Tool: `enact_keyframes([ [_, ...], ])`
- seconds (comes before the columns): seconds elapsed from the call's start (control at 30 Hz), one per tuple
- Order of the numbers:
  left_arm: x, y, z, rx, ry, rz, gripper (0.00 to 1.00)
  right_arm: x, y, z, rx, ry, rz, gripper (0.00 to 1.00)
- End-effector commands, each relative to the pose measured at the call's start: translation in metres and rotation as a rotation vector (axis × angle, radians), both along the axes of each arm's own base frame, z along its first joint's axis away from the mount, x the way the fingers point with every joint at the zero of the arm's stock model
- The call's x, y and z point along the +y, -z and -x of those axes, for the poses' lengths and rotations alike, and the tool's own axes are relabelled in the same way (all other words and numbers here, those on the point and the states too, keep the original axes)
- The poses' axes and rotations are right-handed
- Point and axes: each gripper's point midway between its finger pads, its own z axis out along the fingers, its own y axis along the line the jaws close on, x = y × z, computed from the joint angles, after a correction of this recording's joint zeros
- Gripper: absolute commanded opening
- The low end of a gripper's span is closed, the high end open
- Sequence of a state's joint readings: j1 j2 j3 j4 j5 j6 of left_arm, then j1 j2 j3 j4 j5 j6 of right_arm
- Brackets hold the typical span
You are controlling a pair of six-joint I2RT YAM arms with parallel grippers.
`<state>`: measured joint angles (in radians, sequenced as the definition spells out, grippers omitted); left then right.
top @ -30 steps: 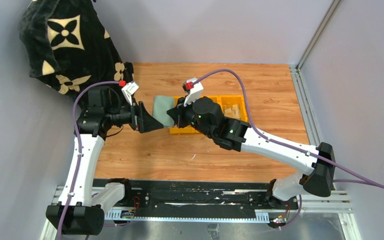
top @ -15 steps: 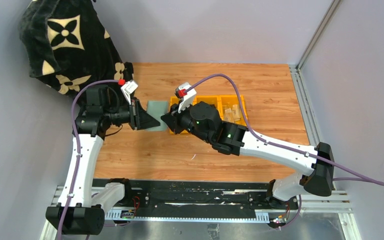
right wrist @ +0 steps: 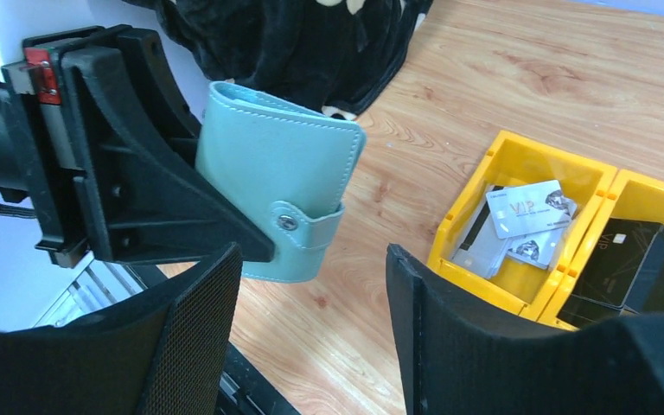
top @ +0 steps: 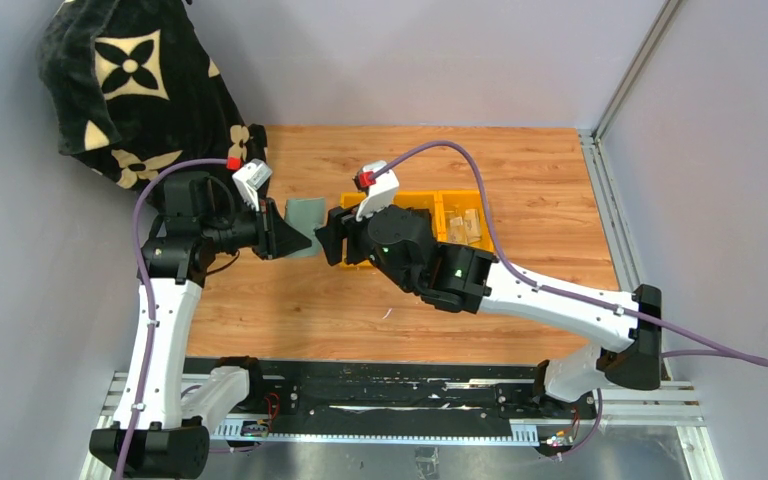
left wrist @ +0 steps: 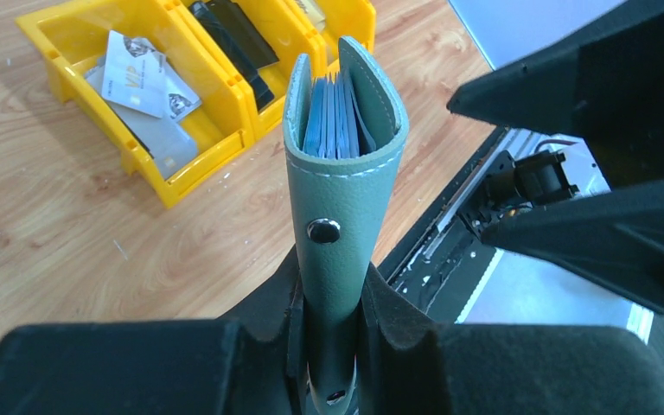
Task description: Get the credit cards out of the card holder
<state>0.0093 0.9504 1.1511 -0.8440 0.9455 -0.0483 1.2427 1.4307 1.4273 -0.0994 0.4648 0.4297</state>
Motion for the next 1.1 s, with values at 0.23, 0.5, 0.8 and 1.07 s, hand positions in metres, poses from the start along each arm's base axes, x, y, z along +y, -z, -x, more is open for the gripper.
enact_keyframes([
  [0.23, 0.000, -0.014, 0.002, -0.044, -0.011, 0.011, 0.00, 0.026, 0.014, -0.006, 0.029, 0.095, 0.079, 0.56],
  [0.5, -0.003, -0.018, 0.007, -0.046, 0.012, 0.030, 0.00, 0.036, 0.022, -0.019, 0.006, 0.145, 0.130, 0.46],
  [0.8, -0.004, -0.021, 0.008, -0.046, 0.006, 0.037, 0.00, 0.021, 0.036, -0.036, -0.046, 0.265, 0.223, 0.18],
  [1.07, -0.004, -0.024, 0.008, -0.044, 0.005, 0.042, 0.00, -0.009, 0.027, -0.043, -0.094, 0.368, 0.219, 0.00],
])
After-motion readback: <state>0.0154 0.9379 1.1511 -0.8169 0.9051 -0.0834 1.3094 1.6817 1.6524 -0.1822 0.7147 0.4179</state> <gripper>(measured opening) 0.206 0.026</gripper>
